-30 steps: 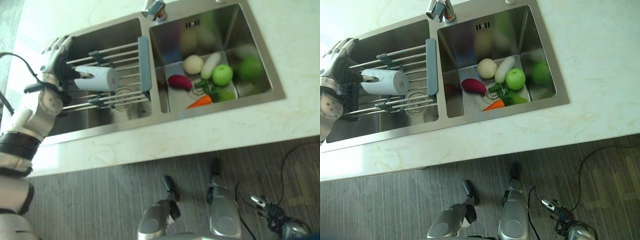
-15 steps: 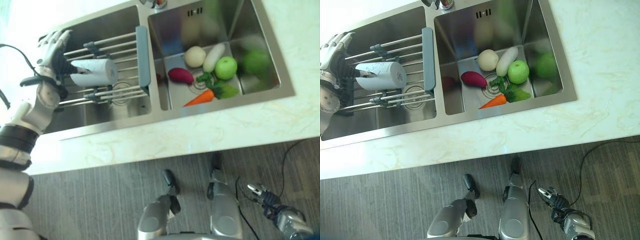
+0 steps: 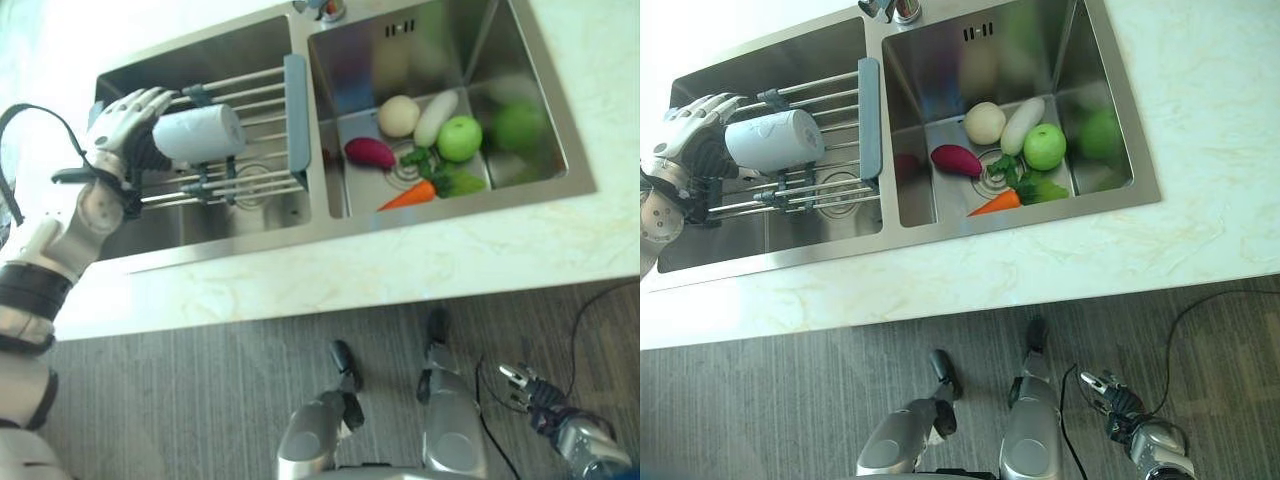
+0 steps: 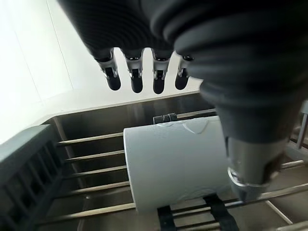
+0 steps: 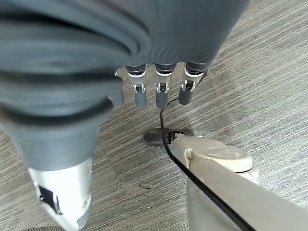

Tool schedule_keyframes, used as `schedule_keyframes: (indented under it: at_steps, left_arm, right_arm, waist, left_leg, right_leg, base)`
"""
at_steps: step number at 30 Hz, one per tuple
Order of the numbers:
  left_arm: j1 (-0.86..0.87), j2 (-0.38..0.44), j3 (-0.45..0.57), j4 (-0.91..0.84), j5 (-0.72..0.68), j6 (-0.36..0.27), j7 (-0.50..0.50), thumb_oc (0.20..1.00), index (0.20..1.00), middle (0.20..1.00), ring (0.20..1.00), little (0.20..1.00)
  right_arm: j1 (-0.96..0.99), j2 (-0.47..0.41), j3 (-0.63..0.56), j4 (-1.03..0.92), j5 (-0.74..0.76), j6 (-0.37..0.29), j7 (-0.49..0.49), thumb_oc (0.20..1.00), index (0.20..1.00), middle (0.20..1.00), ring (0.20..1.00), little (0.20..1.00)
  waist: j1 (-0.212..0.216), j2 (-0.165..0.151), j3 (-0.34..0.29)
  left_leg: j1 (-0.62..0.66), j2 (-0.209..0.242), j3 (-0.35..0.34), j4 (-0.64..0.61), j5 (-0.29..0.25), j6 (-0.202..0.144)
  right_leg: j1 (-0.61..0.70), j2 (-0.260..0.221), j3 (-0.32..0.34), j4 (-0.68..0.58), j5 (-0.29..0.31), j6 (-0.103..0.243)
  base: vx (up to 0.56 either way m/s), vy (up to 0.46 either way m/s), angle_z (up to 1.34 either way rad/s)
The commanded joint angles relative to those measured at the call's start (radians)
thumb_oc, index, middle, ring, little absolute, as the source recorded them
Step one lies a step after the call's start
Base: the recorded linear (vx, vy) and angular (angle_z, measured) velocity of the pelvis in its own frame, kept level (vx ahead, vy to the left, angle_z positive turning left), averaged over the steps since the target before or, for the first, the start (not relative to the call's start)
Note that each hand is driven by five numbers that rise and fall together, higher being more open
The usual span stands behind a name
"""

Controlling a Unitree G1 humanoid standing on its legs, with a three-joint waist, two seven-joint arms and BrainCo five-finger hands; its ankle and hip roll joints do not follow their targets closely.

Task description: Place the dishes in the dishwasher.

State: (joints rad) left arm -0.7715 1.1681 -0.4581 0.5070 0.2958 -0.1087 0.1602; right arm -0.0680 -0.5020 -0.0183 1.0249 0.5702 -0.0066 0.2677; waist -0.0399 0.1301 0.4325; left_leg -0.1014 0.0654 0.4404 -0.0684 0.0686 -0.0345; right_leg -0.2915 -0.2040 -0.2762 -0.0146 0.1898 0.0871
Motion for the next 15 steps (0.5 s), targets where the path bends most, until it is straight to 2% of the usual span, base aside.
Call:
schedule_keyframes:
  at_steps: [1,10,14,15]
  left_arm:
    - [0.009,0.096,0.109,0.014,-0.006,0.010,-0.018,1.000,1.000,1.000,1.000,1.000]
    - [0.043,0.079,0.124,0.015,0.005,0.035,-0.050,1.000,1.000,1.000,1.000,1.000]
    - [0.027,0.072,0.111,0.028,0.022,0.055,-0.010,1.000,1.000,1.000,1.000,1.000]
    - [0.002,0.072,0.097,0.042,0.028,0.072,0.029,1.000,1.000,1.000,1.000,1.000]
  right_arm:
    - [0.023,0.011,-0.011,0.009,0.013,0.009,-0.005,1.000,1.000,1.000,1.000,1.000]
    - [0.031,0.012,-0.022,0.010,0.005,0.018,-0.010,1.000,1.000,1.000,1.000,1.000]
    - [0.028,0.014,-0.016,0.008,0.012,0.009,-0.007,1.000,1.000,1.000,1.000,1.000]
    - [0.024,0.014,-0.009,-0.004,0.021,0.012,-0.011,1.000,1.000,1.000,1.000,1.000]
  waist:
    - [-0.003,-0.020,-0.027]
    - [-0.004,-0.022,-0.023]
    - [-0.006,-0.028,-0.021]
    - [-0.008,-0.031,-0.017]
  left_leg:
    - [-0.076,-0.028,-0.115,0.026,-0.076,-0.025]
    - [-0.077,-0.027,-0.115,0.019,-0.071,-0.026]
    - [-0.081,-0.023,-0.110,0.016,-0.066,-0.029]
    - [-0.087,-0.022,-0.111,0.017,-0.064,-0.029]
  right_leg:
    - [0.009,-0.067,0.012,0.059,-0.108,0.164]
    - [0.007,-0.069,0.008,0.056,-0.102,0.168]
    - [0.002,-0.068,0.011,0.054,-0.097,0.169]
    - [-0.006,-0.067,0.013,0.055,-0.095,0.169]
  base:
    - [0.00,0.000,0.00]
    - [0.00,0.000,0.00]
    - [-0.01,-0.006,0.00]
    - [0.00,0.000,0.00]
